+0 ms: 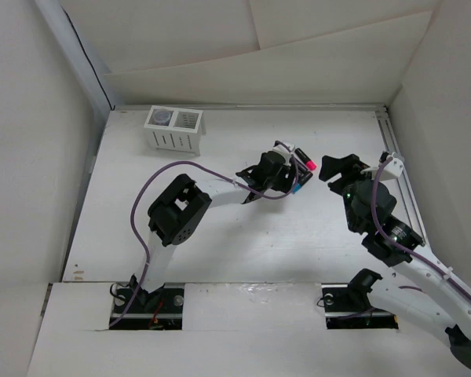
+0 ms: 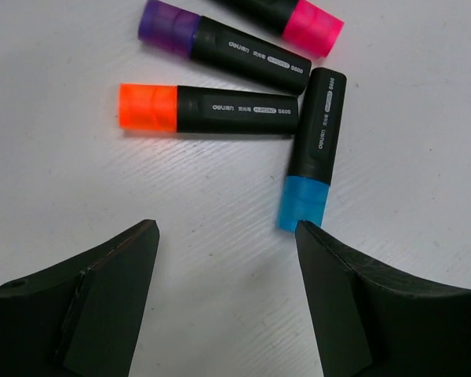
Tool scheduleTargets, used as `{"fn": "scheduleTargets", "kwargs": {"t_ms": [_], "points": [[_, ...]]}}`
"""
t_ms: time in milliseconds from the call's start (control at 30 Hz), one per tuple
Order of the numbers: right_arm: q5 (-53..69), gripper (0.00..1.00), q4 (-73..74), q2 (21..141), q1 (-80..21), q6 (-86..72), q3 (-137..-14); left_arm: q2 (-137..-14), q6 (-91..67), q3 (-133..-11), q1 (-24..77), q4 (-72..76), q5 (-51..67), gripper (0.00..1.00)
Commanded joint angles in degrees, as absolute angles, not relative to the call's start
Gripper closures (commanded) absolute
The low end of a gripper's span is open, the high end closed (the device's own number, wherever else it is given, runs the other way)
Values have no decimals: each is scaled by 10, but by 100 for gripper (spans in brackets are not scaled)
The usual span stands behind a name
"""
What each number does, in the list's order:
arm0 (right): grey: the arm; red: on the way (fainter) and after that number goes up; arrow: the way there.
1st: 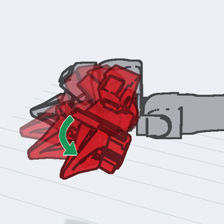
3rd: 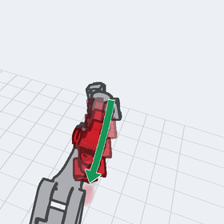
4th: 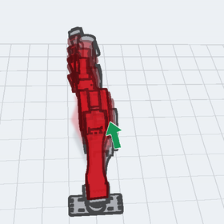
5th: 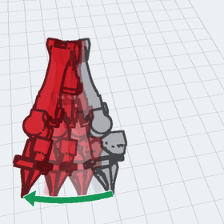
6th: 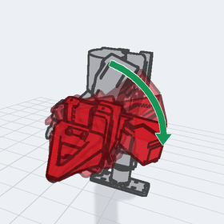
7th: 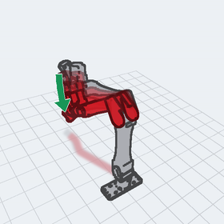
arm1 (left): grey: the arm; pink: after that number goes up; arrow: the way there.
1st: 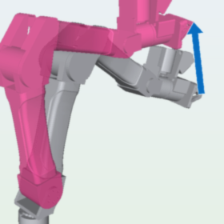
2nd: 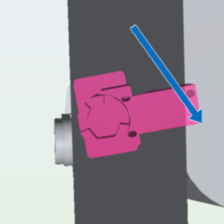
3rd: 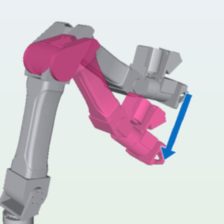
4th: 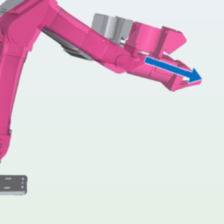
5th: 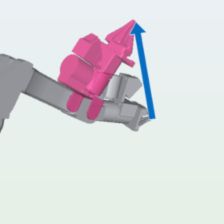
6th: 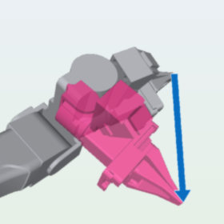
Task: Sort the stationery into containers
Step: Grab a piece of stationery with the left arm
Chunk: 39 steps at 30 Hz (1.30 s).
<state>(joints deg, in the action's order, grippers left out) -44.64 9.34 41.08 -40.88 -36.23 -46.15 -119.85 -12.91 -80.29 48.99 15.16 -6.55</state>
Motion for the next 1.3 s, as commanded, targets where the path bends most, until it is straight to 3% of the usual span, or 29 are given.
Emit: {"fn": "scheduleTargets", "kwargs": {"t_ms": [0,300,733,900,1100,1267], "points": [[-450,29,100,404,-405,-366,-463,-1192,-122,-838,496,168,-45,32],[-423,25,95,438,-400,-360,-463,-1219,-77,-855,501,156,-1,31],[-417,25,90,427,-400,-360,-463,-1279,-34,-917,530,123,-44,34],[-412,25,90,427,-395,-360,-463,-1303,-24,-942,530,106,-49,40],[-407,26,84,422,-395,-355,-463,-1315,-18,-942,530,105,-48,61],[-407,26,84,427,-395,-355,-463,-1262,-25,-854,530,139,-35,74]]}}
